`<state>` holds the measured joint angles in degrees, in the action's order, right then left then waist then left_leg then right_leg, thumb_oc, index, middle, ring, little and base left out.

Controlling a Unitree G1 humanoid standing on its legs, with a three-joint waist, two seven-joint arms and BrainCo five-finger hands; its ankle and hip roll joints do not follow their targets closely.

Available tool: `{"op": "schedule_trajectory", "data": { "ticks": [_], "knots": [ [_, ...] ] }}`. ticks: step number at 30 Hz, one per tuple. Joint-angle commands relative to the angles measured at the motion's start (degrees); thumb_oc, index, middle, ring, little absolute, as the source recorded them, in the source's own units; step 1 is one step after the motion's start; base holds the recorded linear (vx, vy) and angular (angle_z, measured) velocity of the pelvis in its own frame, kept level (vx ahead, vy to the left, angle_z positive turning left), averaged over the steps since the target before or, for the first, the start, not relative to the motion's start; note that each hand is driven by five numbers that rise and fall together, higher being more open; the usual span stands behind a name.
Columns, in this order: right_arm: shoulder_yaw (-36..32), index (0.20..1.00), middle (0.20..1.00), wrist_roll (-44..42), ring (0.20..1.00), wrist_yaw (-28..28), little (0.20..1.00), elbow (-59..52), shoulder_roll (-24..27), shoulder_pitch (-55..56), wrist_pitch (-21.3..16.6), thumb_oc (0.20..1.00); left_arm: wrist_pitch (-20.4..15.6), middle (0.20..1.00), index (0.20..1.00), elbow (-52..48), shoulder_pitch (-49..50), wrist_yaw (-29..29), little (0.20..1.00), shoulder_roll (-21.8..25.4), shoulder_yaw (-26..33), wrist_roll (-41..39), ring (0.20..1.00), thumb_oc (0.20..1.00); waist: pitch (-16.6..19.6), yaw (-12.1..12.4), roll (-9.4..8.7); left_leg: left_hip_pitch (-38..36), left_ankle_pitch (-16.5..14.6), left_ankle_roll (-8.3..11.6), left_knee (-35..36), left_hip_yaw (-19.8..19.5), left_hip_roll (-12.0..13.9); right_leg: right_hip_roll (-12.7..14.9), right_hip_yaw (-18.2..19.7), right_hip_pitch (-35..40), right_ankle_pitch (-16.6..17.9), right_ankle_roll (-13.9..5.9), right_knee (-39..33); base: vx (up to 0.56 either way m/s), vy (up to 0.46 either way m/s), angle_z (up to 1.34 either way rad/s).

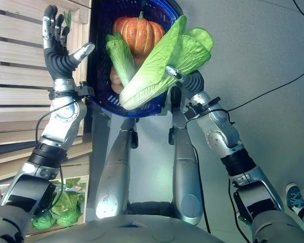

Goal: Pick up fruits and vegetables into the basket

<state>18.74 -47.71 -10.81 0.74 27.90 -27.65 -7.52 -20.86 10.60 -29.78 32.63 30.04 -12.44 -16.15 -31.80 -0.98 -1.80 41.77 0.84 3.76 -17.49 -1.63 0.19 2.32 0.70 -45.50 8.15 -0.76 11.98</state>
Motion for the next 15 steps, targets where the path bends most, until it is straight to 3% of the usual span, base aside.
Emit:
{"op": "schedule_trajectory", "data": {
  "ticks": [1,11,15],
  "knots": [
    [-0.90,0.200,0.200,3.42,0.200,3.07,0.200,-4.95,-0.74,0.01,-3.32,0.200,-0.29,1.000,1.000,0.90,0.00,3.36,1.000,0.76,4.17,0.65,1.000,1.000,2.01,-0.97,1.53,-0.52,3.56,-1.14,6.14,0.55,-2.92,-3.09,-4.35,3.69,-8.09,-2.47,4.48,0.00,0.049,0.00],
    [2.25,0.200,0.200,11.20,0.200,10.76,0.200,0.70,1.21,-5.54,-5.54,0.200,1.99,1.000,1.000,14.28,-2.96,5.78,1.000,1.22,2.98,2.38,1.000,1.000,2.01,-1.08,2.19,-1.18,3.54,-0.88,5.73,0.93,-2.97,-3.05,-4.36,4.11,-8.56,-2.20,4.94,0.00,0.029,-0.01],
    [4.00,0.200,0.200,12.94,0.200,13.08,0.200,4.67,0.61,-11.00,-3.10,0.200,3.33,1.000,1.000,20.13,-5.45,5.52,1.000,1.78,1.31,5.13,1.000,1.000,2.01,-0.37,2.74,-0.87,3.39,-0.73,4.62,0.73,-3.11,-2.67,-4.68,3.88,-8.78,-2.10,5.62,0.00,0.000,0.00]
  ]
}}
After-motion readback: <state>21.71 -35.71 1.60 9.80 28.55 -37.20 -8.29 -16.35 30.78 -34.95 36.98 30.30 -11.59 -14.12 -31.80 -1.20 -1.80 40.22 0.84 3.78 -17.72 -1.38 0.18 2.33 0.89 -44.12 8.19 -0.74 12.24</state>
